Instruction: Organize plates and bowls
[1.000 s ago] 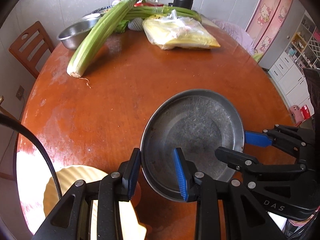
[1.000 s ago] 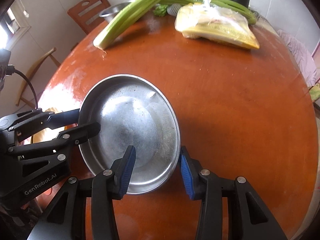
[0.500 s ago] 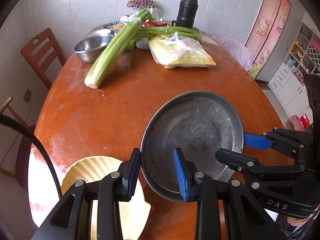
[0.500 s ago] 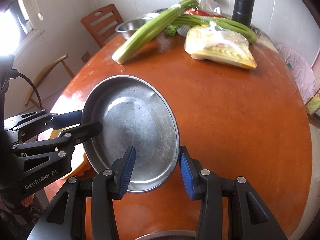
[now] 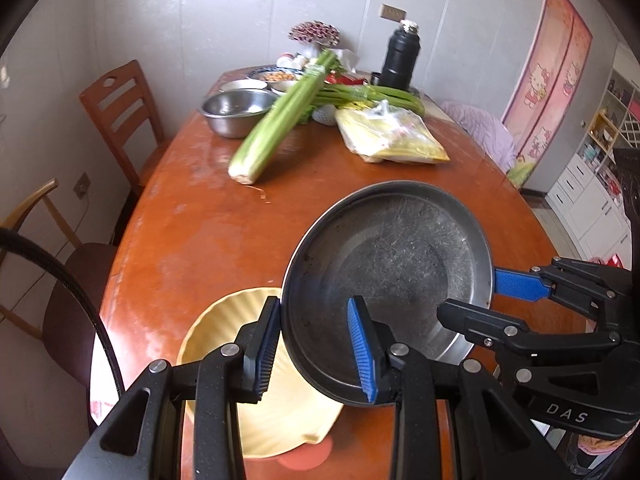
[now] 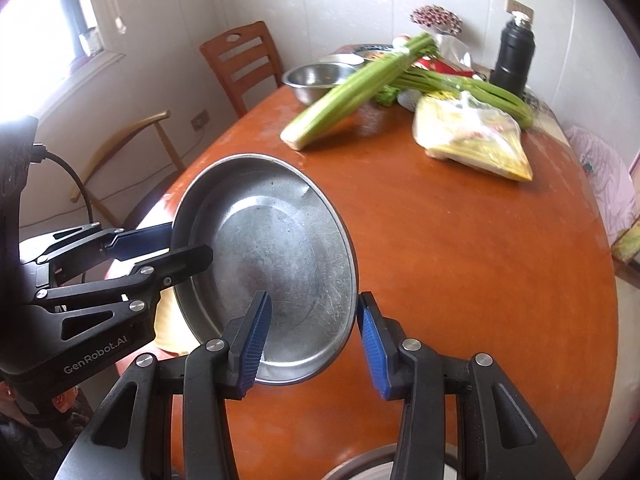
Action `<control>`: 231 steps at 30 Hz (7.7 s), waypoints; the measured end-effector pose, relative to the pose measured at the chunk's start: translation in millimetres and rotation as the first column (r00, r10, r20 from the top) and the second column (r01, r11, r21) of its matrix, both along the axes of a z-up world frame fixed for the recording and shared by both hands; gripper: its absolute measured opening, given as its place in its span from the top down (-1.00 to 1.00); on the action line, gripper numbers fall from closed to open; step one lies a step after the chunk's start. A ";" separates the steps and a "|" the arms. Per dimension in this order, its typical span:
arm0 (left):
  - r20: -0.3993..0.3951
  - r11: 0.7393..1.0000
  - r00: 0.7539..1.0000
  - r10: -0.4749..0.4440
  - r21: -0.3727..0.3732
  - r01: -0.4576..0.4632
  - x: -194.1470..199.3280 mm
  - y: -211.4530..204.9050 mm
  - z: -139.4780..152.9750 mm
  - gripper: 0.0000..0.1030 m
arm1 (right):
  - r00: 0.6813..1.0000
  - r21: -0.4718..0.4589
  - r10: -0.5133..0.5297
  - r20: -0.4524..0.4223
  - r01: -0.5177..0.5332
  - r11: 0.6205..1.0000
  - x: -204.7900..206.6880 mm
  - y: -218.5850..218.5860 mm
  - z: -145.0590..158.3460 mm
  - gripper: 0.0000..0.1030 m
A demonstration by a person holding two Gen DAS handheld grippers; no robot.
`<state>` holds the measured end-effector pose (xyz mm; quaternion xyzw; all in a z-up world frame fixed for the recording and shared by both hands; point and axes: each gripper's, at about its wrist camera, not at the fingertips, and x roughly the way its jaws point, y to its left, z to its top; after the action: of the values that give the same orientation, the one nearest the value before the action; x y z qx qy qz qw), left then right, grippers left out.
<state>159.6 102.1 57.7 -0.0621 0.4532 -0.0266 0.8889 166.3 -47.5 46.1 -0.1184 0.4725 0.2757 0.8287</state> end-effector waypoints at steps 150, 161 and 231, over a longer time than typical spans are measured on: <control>-0.214 0.994 0.976 0.032 -0.095 -0.054 24.3 -14.1 -93.5 0.14 | 0.984 -0.147 -0.055 -0.169 0.030 0.989 38.1 -8.6 -92.1 -0.02; -0.215 0.996 0.976 0.029 -0.075 -0.046 28.7 -30.8 -93.3 0.13 | 0.982 -0.128 -0.068 -0.177 0.046 0.991 42.2 -27.2 -91.3 -0.02; -0.036 0.997 0.997 0.072 0.000 -0.072 -19.6 -54.1 -27.2 -0.06 | 0.993 0.083 -0.118 0.027 0.115 0.990 11.6 -84.9 -7.8 -0.16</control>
<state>139.9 48.0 30.5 -0.0794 0.4663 0.0064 0.8810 178.0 -132.4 38.3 -0.0613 0.4536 0.2439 0.8550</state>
